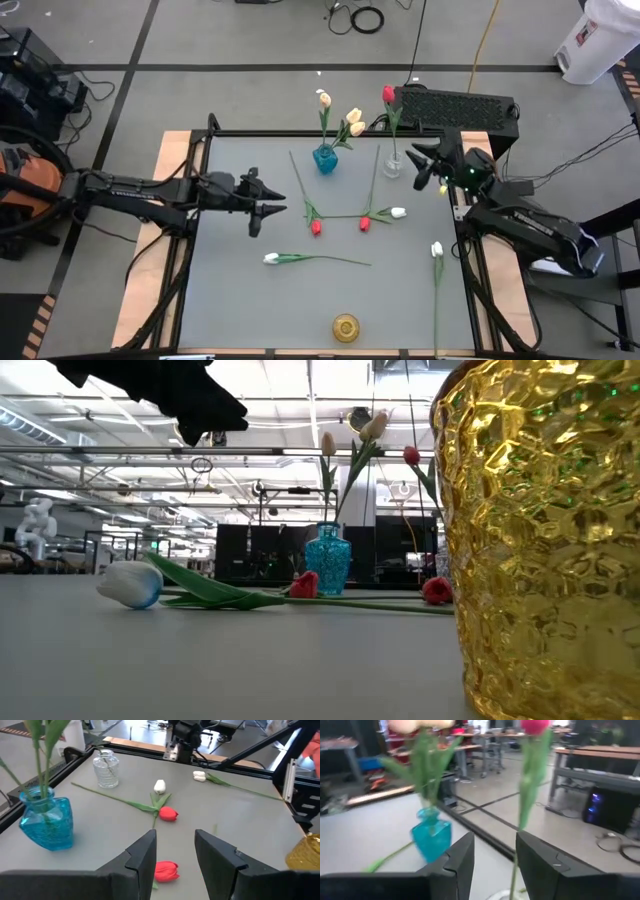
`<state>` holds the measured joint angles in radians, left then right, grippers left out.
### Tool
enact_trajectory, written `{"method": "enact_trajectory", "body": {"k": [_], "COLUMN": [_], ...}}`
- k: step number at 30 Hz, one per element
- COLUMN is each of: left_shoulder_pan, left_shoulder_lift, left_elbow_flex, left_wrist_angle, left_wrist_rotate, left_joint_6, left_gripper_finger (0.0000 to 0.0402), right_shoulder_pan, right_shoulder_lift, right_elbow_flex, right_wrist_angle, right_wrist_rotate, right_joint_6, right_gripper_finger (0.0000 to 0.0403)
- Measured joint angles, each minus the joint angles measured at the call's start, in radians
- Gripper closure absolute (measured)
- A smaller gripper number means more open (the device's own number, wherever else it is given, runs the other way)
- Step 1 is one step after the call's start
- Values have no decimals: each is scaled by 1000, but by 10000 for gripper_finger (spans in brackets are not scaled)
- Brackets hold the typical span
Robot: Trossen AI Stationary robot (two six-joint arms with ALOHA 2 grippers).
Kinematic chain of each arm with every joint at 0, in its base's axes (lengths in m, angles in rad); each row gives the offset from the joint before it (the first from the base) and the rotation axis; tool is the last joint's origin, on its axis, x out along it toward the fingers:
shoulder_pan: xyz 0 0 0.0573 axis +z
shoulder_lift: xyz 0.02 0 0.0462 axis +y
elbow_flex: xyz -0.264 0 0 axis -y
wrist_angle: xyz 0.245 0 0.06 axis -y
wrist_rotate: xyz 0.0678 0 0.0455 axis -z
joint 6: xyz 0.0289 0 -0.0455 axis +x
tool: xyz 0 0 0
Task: Sort flowers into vase by color
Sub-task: Put the right red flower into the transparent vase
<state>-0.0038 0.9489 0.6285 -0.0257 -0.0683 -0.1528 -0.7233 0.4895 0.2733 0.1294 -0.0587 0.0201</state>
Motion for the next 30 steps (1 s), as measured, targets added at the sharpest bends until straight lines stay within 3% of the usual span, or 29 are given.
{"method": "enact_trajectory", "body": {"k": [6, 13, 21, 30], "left_shoulder_pan": [-40, -67, -72, -72], "left_shoulder_lift": [0, 0, 0, 0], "left_elbow_flex": [0, 0, 0, 0], "left_wrist_angle": [0, 0, -1, -7], "left_wrist_rotate": [-1, -20, -45, -45], "left_joint_6": [0, 0, 1, 2], "left_gripper_finger": [261, 261, 261, 261], "right_shoulder_pan": [44, 141, 240, 332], "right_shoulder_lift": [-119, -108, 32, 306], "right_elbow_flex": [33, 192, 457, 656], "right_wrist_angle": [-204, -369, -609, -758], "right_wrist_rotate": [-75, -79, -75, -72], "right_joint_6": [-90, -111, -186, -411], "right_gripper_finger": [266, 266, 266, 266]}}
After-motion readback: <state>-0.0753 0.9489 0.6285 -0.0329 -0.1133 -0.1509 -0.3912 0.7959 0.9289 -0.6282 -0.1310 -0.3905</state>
